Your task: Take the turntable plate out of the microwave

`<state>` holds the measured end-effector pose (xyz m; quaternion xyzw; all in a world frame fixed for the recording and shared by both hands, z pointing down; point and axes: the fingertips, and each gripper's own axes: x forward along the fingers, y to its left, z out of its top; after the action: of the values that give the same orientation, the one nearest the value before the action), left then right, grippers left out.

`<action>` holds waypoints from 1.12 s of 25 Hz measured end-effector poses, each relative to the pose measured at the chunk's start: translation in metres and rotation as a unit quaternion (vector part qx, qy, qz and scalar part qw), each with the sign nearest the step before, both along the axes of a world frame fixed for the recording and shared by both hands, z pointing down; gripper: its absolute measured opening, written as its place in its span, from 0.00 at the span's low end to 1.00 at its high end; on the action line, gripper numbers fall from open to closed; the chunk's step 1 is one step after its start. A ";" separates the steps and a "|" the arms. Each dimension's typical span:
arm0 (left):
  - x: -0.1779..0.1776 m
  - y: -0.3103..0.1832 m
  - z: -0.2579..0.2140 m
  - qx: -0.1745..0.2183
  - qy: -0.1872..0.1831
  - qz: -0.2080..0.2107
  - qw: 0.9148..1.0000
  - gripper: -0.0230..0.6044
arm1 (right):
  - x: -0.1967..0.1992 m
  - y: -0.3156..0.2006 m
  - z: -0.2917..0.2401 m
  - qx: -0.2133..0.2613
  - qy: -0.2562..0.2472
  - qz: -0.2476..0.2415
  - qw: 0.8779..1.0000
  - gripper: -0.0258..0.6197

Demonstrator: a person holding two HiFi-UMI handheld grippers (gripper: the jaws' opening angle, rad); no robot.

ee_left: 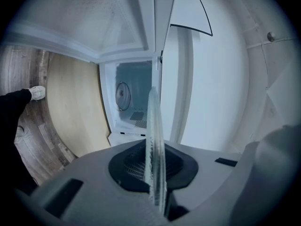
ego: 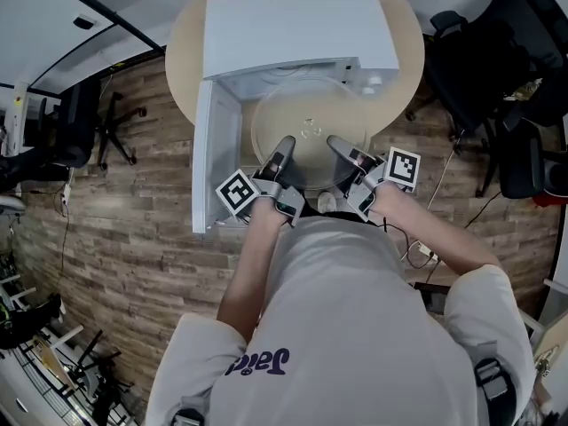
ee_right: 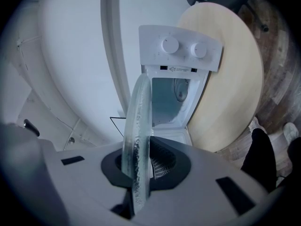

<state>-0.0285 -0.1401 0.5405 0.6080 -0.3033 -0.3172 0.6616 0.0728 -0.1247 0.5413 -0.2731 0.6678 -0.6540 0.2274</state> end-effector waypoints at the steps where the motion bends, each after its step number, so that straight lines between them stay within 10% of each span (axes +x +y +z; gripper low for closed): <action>1: 0.001 0.000 -0.003 0.002 0.001 0.001 1.000 0.09 | 0.000 0.000 -0.003 0.002 -0.001 0.001 1.000 0.09; 28: -0.009 0.005 -0.045 0.018 0.007 0.011 1.000 0.09 | -0.012 0.007 -0.047 0.023 0.012 -0.042 0.999 0.09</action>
<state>-0.0372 -0.1353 0.4958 0.6207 -0.2862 -0.3197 0.6562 0.0609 -0.1176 0.4946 -0.2477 0.6962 -0.6440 0.1981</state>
